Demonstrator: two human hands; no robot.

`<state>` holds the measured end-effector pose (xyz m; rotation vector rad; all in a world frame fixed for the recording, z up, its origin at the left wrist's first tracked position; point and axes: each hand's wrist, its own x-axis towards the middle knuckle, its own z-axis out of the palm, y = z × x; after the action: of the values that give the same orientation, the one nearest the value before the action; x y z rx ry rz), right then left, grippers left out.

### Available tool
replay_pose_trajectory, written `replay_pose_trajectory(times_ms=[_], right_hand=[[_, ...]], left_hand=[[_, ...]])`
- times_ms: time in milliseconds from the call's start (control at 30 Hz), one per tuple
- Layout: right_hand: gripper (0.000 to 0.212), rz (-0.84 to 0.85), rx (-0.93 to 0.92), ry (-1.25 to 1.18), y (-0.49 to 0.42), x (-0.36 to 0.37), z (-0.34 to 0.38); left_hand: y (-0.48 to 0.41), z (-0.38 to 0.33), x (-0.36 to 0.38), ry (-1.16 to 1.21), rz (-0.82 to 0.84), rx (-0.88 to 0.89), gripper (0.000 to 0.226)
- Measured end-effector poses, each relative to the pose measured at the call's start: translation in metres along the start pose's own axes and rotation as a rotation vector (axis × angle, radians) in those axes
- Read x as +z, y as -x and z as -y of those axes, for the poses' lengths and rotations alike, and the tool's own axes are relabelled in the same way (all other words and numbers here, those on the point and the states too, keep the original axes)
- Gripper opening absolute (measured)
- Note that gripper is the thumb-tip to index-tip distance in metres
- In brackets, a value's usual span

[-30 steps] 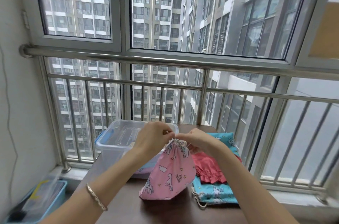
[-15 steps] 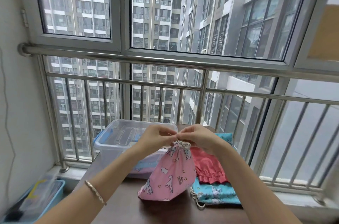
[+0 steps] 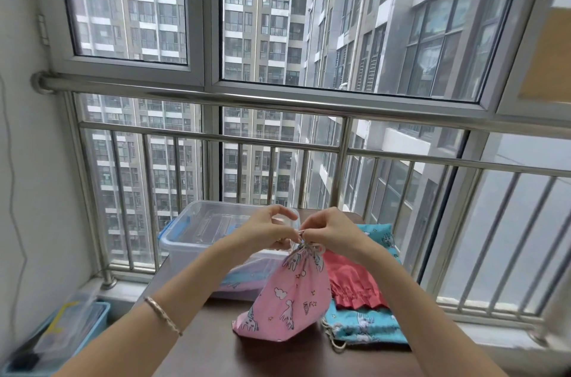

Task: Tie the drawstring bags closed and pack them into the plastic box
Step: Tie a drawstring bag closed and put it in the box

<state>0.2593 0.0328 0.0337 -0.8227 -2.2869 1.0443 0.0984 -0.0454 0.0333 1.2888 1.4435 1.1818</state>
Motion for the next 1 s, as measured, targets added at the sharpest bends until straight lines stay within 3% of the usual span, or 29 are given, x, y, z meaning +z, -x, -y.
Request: replay_pose_trajectory(times_ms=[233, 400, 533, 733, 833, 1000], right_hand=[[0.008, -0.032, -0.053, -0.001, 0.002, 0.003, -0.003], [0.012, -0.126, -0.124, -0.149, 0.003, 0.007, -0.006], [0.013, -0.128, -0.05, -0.199, 0.002, 0.007, -0.006], [0.023, 0.055, 0.148, -0.786, 0.002, 0.002, -0.011], [0.03, 0.012, 0.14, -0.73, 0.004, 0.005, -0.014], [0.027, -0.147, -0.009, -0.31, 0.009, 0.009, -0.01]], left_hand=[[-0.002, -0.004, 0.002, 0.02, 0.041, -0.027, 0.034], [0.0, -0.006, 0.001, 0.098, 0.106, -0.06, 0.032], [-0.003, -0.002, -0.001, -0.062, -0.027, -0.034, 0.025], [-0.003, -0.002, 0.001, -0.297, -0.122, 0.125, 0.007], [-0.004, -0.003, 0.0, -0.335, -0.113, 0.122, 0.01], [-0.007, 0.0, 0.001, -0.202, -0.051, -0.029, 0.02]])
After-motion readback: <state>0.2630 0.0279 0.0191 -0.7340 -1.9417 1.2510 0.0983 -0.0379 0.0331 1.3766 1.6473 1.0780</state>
